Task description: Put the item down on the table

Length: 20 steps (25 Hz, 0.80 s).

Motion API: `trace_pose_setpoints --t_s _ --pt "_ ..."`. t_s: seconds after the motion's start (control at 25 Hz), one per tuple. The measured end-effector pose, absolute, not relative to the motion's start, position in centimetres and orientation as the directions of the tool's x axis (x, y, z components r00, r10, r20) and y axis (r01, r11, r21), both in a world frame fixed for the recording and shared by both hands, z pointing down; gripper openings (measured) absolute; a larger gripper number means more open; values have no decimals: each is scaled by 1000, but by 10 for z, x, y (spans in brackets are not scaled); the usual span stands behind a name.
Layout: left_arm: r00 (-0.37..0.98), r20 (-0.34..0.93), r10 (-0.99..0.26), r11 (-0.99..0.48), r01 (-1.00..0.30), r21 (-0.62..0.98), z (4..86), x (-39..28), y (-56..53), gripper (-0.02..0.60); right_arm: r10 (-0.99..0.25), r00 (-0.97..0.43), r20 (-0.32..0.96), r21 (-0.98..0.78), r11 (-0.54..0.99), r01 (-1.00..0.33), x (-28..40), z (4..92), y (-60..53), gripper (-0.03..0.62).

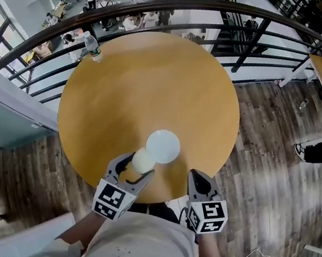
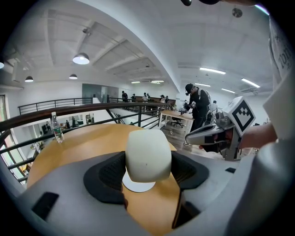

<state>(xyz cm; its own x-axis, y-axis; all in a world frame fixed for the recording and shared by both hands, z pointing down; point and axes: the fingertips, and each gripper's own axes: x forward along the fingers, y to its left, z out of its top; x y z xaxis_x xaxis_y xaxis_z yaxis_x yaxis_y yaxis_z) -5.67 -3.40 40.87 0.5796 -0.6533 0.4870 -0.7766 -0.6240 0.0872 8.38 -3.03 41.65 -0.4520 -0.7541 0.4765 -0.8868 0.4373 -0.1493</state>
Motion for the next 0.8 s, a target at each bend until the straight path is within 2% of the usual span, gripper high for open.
trace_pose_setpoints --t_s 0.8 --pt "574 553 -604 -631 -768 108 453 -53 -64 308 -723 -460 515 -176 436 -883 74 448 -58 25"
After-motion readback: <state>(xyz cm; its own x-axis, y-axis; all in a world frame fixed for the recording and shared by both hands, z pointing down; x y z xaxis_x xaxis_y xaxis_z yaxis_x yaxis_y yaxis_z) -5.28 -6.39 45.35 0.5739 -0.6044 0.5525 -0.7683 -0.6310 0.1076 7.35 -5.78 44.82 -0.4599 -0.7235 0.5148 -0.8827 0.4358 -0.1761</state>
